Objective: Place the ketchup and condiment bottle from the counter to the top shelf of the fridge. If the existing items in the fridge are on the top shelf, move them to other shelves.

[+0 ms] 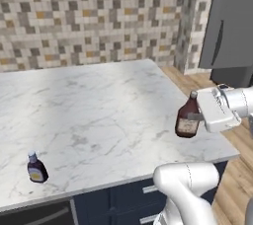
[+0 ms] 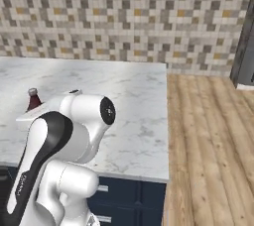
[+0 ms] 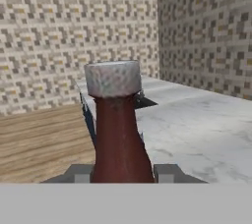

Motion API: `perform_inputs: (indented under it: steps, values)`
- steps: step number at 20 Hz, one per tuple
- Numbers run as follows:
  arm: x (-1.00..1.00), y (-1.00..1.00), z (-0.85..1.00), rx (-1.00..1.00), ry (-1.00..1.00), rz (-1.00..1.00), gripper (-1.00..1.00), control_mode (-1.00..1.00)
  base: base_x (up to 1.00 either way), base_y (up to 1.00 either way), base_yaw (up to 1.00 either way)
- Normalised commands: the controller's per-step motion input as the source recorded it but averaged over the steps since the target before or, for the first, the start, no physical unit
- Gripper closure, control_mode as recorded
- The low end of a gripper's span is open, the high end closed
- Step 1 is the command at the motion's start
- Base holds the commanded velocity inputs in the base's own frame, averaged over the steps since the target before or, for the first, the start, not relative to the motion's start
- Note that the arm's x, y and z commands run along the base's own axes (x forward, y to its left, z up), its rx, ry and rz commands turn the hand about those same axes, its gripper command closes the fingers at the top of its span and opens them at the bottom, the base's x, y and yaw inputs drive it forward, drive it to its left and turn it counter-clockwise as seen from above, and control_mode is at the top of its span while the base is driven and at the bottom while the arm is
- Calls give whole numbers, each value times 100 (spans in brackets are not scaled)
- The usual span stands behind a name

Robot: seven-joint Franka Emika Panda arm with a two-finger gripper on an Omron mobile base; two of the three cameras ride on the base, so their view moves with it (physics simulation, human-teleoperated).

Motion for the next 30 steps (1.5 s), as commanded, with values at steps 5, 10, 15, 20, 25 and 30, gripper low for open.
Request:
perform_inputs:
  steps: [5, 10, 15, 20, 25, 30]
  values:
    - [0, 0, 0, 0, 0, 0, 100, 100, -10, -100, -4]
    - [0, 0, 0, 0, 0, 0, 100, 100, -68, -100, -9]
    - [0, 0, 0, 0, 0, 0, 100, 100, -16, -100, -16]
    - [0, 0, 0, 0, 0, 0, 100, 100, 86, -100, -5]
    - [0, 0, 0, 0, 0, 0, 100, 100, 100, -66, 11]
    - [0, 0, 0, 0, 0, 0, 100, 100, 100, -10, 10]
